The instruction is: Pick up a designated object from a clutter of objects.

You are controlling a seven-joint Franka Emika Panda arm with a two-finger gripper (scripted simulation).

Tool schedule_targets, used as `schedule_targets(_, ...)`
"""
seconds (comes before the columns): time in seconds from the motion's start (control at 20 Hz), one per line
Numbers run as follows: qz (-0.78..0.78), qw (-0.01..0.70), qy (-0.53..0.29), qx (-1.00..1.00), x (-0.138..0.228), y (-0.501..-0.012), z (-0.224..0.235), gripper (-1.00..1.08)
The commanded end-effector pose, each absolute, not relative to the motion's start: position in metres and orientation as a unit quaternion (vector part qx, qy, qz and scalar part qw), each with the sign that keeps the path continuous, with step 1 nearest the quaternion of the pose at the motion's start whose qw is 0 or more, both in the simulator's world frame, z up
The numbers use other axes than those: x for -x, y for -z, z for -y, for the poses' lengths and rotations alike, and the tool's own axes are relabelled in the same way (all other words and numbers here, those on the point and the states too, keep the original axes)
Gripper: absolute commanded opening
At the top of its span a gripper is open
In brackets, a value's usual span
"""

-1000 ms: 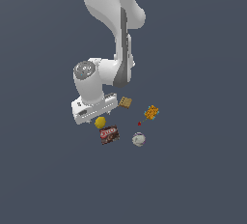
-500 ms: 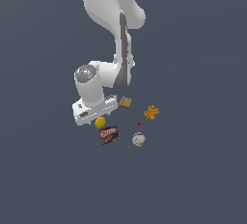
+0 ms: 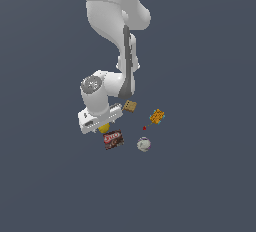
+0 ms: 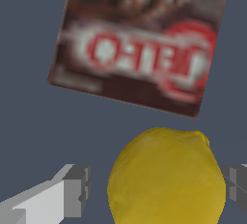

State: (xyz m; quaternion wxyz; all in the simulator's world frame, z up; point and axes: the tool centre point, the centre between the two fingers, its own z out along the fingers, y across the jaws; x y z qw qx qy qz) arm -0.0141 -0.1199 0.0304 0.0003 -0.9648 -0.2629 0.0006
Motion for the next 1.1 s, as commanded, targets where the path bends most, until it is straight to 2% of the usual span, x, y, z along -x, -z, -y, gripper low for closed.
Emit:
schedule_targets(0.0, 0.263, 0.000, 0.000, 0.965, 0.013, -0.028, 0.120, 1.00)
schedule_targets(0.05, 0.263, 0.000, 0.000, 0.965, 0.013, -0.028, 0.120, -1.00)
schedule_targets(0.7, 0.263, 0.000, 0.000, 0.965, 0.012, -0.032, 0.119, -1.00)
schedule_targets(1.05, 0.263, 0.000, 0.000, 0.965, 0.004, -0.058, 0.106, -1.00)
